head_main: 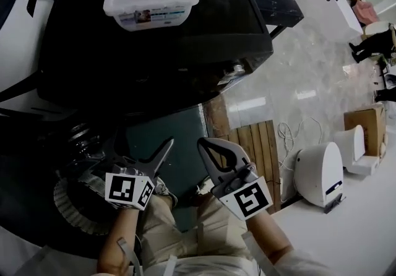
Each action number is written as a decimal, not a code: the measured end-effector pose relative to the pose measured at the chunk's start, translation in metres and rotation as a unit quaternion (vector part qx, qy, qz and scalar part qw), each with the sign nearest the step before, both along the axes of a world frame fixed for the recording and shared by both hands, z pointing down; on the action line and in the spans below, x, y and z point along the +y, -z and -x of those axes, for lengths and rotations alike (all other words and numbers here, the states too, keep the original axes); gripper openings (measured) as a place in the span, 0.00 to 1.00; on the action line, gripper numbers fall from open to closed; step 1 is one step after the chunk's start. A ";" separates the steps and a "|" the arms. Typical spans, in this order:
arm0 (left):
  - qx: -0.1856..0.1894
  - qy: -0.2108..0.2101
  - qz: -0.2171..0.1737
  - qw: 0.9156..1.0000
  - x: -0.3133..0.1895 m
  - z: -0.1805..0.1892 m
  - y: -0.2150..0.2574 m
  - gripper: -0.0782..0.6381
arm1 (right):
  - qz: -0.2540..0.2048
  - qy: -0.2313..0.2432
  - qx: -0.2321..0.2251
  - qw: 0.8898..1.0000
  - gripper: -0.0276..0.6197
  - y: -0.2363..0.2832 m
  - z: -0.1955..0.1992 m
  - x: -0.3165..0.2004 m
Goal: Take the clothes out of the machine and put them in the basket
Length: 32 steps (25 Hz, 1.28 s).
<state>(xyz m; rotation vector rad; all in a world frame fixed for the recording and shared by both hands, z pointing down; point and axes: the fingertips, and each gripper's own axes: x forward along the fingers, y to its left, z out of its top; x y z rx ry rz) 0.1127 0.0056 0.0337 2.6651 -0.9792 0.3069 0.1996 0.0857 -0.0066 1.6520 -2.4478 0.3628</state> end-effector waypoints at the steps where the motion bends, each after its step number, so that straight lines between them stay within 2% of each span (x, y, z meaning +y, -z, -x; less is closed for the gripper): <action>1: 0.000 -0.001 -0.001 1.000 -0.004 0.002 -0.016 0.88 | -0.003 0.001 0.002 1.000 0.06 -0.016 0.003 -0.006; 7: 0.003 -0.011 -0.016 1.000 -0.023 0.007 -0.104 0.88 | -0.028 0.013 0.009 0.999 0.07 -0.100 0.019 -0.033; 14: 0.014 -0.007 -0.038 0.999 -0.036 -0.004 -0.196 0.88 | -0.059 0.023 0.022 0.998 0.06 -0.183 0.012 -0.049; 21: 0.042 -0.031 -0.100 0.994 -0.054 -0.026 -0.249 0.88 | -0.101 0.044 0.041 0.993 0.07 -0.247 0.013 -0.070; 26: 0.050 -0.056 -0.142 0.987 -0.063 -0.045 -0.306 0.88 | -0.109 0.064 0.048 0.991 0.06 -0.325 0.015 -0.078; 30: 0.038 -0.063 -0.190 0.979 -0.093 -0.045 -0.304 0.88 | -0.134 0.078 0.046 0.987 0.07 -0.337 0.021 -0.094; 32: 0.036 -0.061 -0.188 0.980 -0.107 -0.042 -0.305 0.88 | -0.152 0.087 0.050 0.983 0.06 -0.336 0.025 -0.095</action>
